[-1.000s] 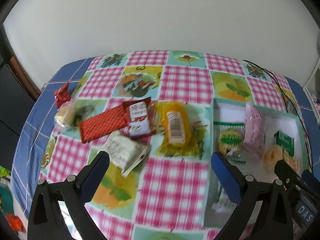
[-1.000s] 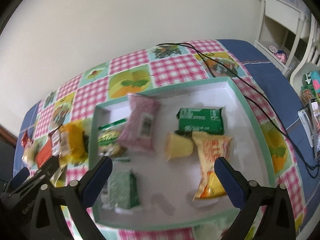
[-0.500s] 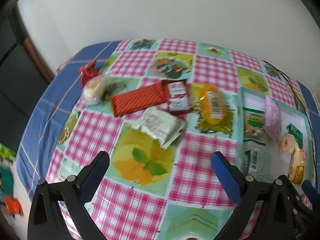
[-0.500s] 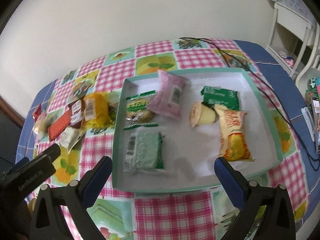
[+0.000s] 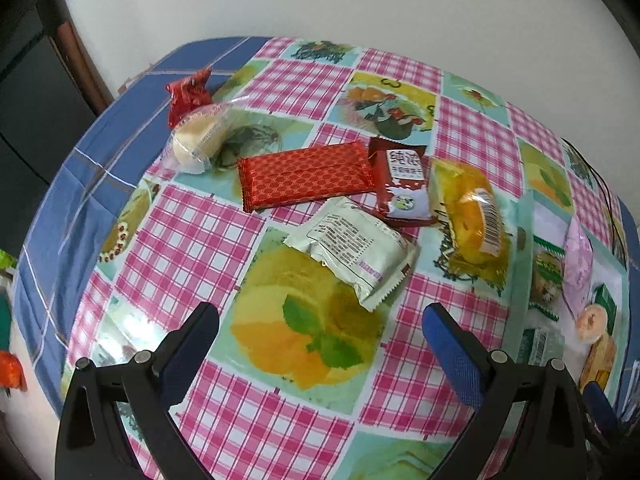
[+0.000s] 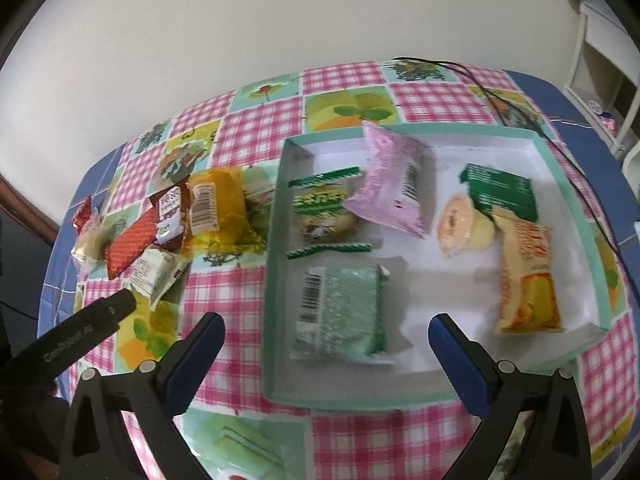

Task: Organize snacks
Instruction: 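Grasp the white packet with left tool while right tool grasps yellow barcode bag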

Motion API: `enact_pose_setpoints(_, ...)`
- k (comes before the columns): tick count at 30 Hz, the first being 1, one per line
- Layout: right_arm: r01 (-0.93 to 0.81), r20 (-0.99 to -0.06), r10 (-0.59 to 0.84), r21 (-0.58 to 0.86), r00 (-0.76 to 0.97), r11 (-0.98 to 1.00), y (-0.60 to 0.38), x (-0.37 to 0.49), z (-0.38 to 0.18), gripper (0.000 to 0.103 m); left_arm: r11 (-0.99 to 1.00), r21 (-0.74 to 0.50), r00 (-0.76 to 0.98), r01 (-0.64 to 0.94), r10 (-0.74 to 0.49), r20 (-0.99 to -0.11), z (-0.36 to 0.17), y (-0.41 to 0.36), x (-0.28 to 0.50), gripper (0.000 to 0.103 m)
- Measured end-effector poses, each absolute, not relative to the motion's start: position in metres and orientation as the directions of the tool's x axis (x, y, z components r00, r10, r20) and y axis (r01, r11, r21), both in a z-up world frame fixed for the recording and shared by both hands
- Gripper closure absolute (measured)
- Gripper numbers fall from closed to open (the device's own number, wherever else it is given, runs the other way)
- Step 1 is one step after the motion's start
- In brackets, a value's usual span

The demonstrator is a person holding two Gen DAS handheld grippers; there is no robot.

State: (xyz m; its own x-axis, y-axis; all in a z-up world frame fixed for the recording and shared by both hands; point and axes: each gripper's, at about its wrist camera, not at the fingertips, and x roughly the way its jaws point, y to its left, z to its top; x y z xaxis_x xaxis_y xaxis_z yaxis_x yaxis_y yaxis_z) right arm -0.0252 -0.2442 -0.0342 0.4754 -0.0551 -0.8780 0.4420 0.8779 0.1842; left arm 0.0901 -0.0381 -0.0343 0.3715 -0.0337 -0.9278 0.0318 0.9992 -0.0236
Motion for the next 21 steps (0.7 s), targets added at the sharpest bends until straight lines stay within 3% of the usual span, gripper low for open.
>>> enact_pose_setpoints(14,0.416,-0.87,-0.045,0.189,0.492,0.89,-0.241,0.022,-0.041,0.001,0.992,-0.122,0.342,-0.036,-0.103,-0.934,-0.056,-0.03,0.136,0.002)
enact_pose_setpoints(21,0.366,-0.843,-0.014,0.219,0.538,0.904,-0.235,0.049,-0.036,0.018,0.988,-0.143,0.329,-0.057,-0.117,-0.937,-0.064,-0.035,0.151,0.002)
